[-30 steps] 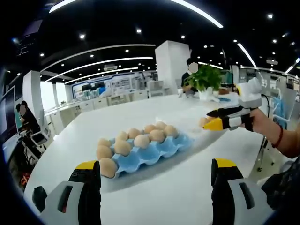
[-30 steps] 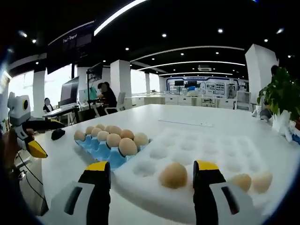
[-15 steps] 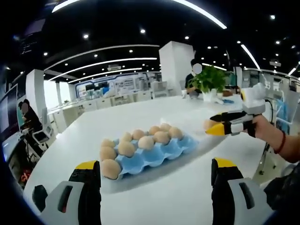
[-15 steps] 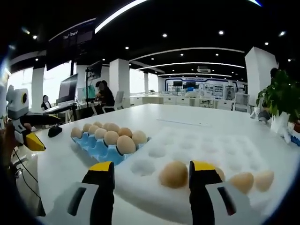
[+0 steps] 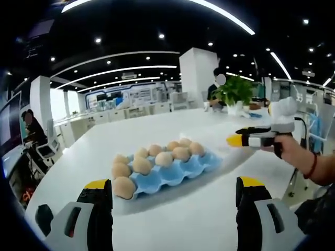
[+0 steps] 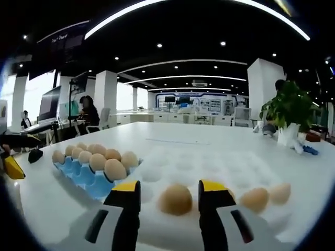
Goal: Place the egg into an empty slot of the egg tray after lifting it from the table, then release the egg inside the slot.
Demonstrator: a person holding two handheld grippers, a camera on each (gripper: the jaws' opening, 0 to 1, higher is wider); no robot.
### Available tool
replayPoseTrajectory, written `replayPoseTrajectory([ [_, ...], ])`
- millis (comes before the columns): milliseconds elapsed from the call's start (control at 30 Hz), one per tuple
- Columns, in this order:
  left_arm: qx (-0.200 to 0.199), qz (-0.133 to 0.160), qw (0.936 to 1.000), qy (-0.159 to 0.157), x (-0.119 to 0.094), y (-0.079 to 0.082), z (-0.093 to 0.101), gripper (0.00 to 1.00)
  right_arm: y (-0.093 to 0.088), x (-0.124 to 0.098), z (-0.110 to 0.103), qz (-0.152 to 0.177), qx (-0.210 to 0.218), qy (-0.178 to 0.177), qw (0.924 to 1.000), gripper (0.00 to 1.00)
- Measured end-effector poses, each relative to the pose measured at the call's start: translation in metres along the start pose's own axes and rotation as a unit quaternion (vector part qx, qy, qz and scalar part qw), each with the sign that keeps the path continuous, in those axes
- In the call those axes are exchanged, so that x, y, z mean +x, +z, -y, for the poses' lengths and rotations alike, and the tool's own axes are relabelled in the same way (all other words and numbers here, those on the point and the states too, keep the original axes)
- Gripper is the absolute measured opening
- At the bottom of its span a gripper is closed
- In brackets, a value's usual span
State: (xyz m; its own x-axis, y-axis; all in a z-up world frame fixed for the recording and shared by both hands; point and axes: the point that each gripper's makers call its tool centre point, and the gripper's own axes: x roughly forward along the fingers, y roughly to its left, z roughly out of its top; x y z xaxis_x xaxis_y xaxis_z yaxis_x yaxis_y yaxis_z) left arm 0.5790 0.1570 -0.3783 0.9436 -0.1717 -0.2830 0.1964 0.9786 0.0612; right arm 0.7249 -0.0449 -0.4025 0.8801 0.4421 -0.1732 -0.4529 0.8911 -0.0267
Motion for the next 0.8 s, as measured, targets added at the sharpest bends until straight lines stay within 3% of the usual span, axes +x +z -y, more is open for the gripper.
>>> replayPoseTrajectory([
  [200,-0.001,0.000,1.0000,-0.007,0.002,-0.001,0.000,1.00,-0.010,0.004,0.002,-0.010,0.035,-0.014,0.9993,0.36],
  [367,-0.002,0.002,1.0000,-0.009,0.003,0.000,-0.003,1.00,-0.011,0.005,0.010,-0.005,0.056,-0.065,0.9963,0.32],
  [467,-0.016,0.022,0.9995,-0.014,0.003,0.006,-0.006,1.00,-0.018,0.004,0.013,-0.020,0.040,-0.092,0.9948,0.28],
  [800,-0.010,0.014,0.9998,-0.012,0.001,0.000,-0.002,1.00,-0.018,0.005,0.013,-0.026,0.039,-0.085,0.9953,0.27],
])
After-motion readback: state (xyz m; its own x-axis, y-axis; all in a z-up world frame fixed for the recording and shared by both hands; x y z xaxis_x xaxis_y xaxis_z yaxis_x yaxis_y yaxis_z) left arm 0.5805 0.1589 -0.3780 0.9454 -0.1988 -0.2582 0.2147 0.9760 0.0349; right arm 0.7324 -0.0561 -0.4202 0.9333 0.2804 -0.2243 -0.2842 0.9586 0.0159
